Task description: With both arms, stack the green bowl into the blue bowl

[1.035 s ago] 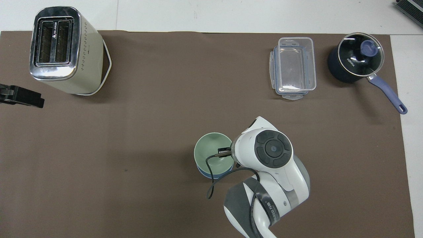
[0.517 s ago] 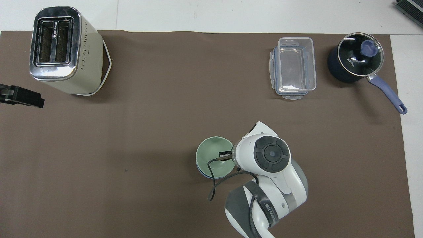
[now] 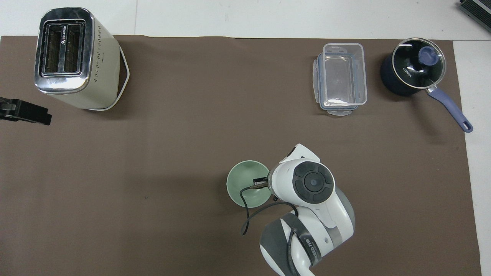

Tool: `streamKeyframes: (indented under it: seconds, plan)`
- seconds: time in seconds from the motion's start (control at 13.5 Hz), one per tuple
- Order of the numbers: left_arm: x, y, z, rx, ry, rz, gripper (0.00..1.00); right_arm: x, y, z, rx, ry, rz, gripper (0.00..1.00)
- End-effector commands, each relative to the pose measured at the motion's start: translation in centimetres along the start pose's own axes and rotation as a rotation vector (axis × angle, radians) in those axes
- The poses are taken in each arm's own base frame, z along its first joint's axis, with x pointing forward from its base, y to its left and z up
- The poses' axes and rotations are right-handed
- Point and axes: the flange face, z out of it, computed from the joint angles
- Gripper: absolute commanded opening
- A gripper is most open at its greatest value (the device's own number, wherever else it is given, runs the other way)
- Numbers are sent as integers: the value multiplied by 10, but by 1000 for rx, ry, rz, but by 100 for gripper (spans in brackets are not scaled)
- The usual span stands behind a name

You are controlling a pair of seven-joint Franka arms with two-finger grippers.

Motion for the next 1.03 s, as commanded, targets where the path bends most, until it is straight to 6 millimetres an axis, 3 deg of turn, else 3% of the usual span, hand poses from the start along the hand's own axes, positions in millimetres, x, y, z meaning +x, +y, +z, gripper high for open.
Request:
streamKeyframes:
  seconds: [0.0, 0.3, 0.37, 0.44, 0.52, 0.59, 0.96]
  plan:
    - [-7, 3, -1, 15, -3, 5, 100, -5, 2, 0, 21, 8, 27, 0]
    - [-7, 3, -1, 15, -3, 10, 100, -2, 0, -3, 22, 15, 25, 18]
    - [-7, 3, -2, 15, -1, 7, 100, 2, -3, -7, 26, 24, 26, 30]
    - [-7, 3, -2, 15, -1, 5, 100, 7, -6, -12, 30, 33, 21, 54]
    - [-7, 2, -2, 15, -3, -3, 100, 14, -5, -22, 36, 44, 24, 91]
    - [-7, 3, -2, 15, -4, 0, 100, 19, -3, -32, 44, 59, 33, 100]
    - [-9, -10, -2, 15, -6, -19, 100, 68, 66, -113, 30, 63, 143, 100]
